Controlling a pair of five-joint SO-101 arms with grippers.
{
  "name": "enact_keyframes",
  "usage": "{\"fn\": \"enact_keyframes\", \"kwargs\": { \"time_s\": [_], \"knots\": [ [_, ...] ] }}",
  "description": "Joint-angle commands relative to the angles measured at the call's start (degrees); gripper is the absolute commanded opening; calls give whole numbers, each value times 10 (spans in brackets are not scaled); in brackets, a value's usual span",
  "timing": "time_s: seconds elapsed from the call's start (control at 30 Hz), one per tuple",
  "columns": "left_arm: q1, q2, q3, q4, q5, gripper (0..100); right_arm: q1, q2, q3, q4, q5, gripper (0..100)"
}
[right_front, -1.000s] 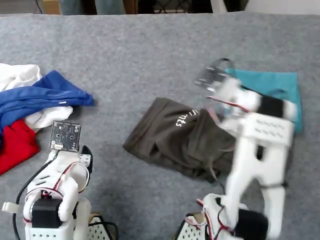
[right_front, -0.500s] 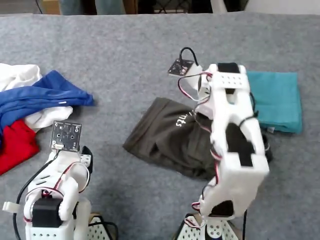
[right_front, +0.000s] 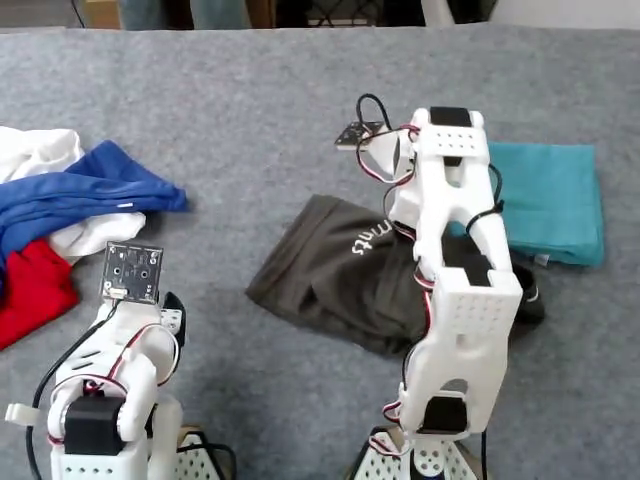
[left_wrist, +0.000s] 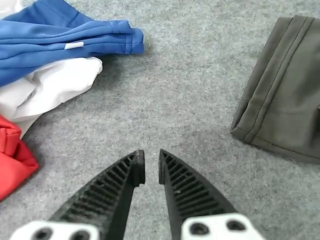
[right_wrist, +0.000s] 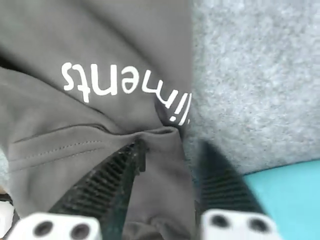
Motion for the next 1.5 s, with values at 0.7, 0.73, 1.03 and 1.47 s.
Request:
{"fn": "enact_keyframes", "kwargs": {
  "time_s": [0.7,0.73,1.03,1.47],
  "knots": [
    [8,-1,-6,-48,3,95,108,-282,-229,78,-176,13],
    [8,-1,-3,-55,4,114,124,-309,-229,77,-187,13],
    [64,14,-8,-115,40,198,280,-488,-185,78,-236,13],
    [239,493,-215,-235,231,203,454,-604,191,33,-112,13]
  ]
}}
